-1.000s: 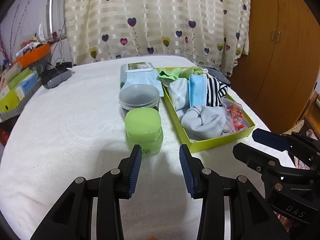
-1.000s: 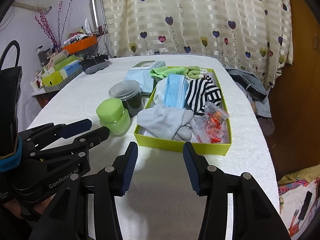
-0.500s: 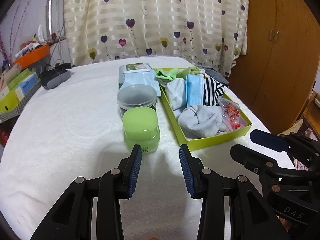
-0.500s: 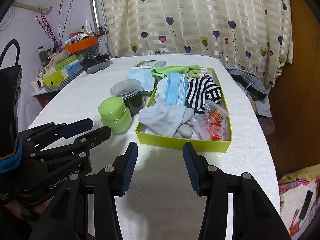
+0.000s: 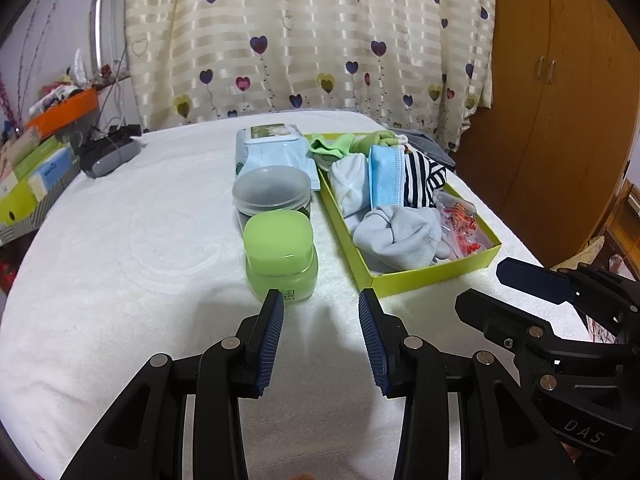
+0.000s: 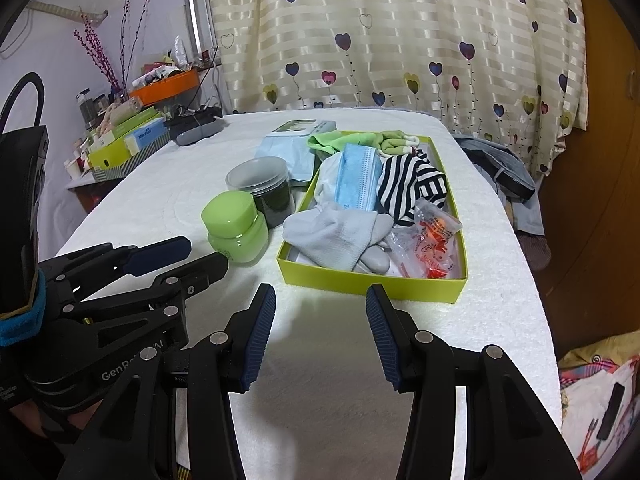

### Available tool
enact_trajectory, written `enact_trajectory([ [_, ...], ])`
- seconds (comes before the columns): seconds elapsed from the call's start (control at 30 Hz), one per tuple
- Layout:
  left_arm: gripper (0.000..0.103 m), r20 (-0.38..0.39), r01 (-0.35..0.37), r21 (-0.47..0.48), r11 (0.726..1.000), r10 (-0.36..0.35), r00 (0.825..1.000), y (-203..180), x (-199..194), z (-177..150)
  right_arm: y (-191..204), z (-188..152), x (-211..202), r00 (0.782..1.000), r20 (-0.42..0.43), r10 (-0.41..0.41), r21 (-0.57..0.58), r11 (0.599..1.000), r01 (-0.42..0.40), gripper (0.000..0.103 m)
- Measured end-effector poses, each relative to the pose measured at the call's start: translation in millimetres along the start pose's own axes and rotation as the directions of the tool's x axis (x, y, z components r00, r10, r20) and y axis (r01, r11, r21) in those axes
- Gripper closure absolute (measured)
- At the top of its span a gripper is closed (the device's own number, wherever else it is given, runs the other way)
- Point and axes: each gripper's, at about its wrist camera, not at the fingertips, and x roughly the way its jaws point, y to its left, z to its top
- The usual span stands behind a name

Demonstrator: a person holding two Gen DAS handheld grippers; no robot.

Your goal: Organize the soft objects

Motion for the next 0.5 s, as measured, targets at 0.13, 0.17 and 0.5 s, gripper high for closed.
enact_trajectory([
  [0.13, 0.065, 0.000, 0.000, 0.002, 1.000, 0.000, 1.000, -0.2, 0.0, 0.5, 2.9, -1.5, -2.0, 1.000, -0.003, 0.001, 0.001, 1.000, -0.001, 0.054],
  [0.17, 0.065, 0.000, 0.001, 0.002, 1.000, -0.001, 1.000, 0.0, -0.2, 0.6, 2.7, -1.4, -2.1, 1.000, -0.003, 0.002, 0.001, 1.000, -0.002, 0.055],
  [0.5, 0.065, 0.004, 0.011, -0.002, 1.000, -0.011, 1.000, 0.5, -1.0, -2.1, 2.9, -1.3, -1.2, 1.000, -0.003, 0.002, 0.002, 1.000, -0.002, 0.054],
])
